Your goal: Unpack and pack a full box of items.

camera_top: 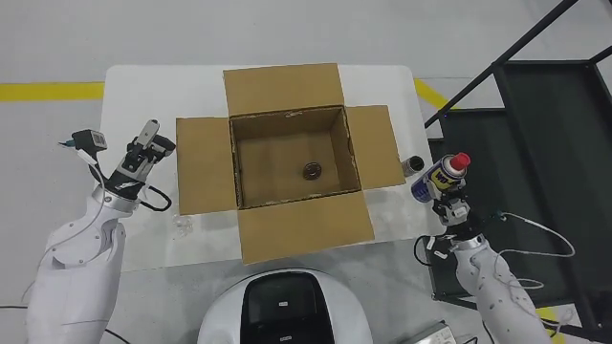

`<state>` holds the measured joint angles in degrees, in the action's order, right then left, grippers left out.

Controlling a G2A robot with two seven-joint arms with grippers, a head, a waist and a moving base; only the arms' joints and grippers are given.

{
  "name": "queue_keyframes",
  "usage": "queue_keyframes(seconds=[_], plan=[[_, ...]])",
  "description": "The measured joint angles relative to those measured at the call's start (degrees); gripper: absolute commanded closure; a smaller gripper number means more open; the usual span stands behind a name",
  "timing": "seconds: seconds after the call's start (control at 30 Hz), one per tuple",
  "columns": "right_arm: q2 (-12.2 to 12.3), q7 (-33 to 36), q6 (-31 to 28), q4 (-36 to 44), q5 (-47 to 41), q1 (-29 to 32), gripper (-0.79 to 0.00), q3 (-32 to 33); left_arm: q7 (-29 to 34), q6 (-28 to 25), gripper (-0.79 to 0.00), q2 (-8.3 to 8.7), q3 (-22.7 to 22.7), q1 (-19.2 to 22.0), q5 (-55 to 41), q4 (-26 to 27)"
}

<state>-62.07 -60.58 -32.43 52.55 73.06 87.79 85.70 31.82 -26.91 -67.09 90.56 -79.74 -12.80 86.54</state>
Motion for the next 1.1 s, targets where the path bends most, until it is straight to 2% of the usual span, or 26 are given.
queue_keyframes(seconds=[0.53, 1.1], plan=[[-2.8, -3.9, 0.8, -19.7, -0.9, -11.8, 0.000, -6.1, 0.0, 0.0, -0.785, 0.00, 0.0, 0.0, 0.0, 0.0], [-4.5, -5.4, 2.4, -29.1, 1.9, -19.9, 0.000, -9.8, 0.0, 0.0, -0.785, 0.00, 0.0, 0.0, 0.0, 0.0]])
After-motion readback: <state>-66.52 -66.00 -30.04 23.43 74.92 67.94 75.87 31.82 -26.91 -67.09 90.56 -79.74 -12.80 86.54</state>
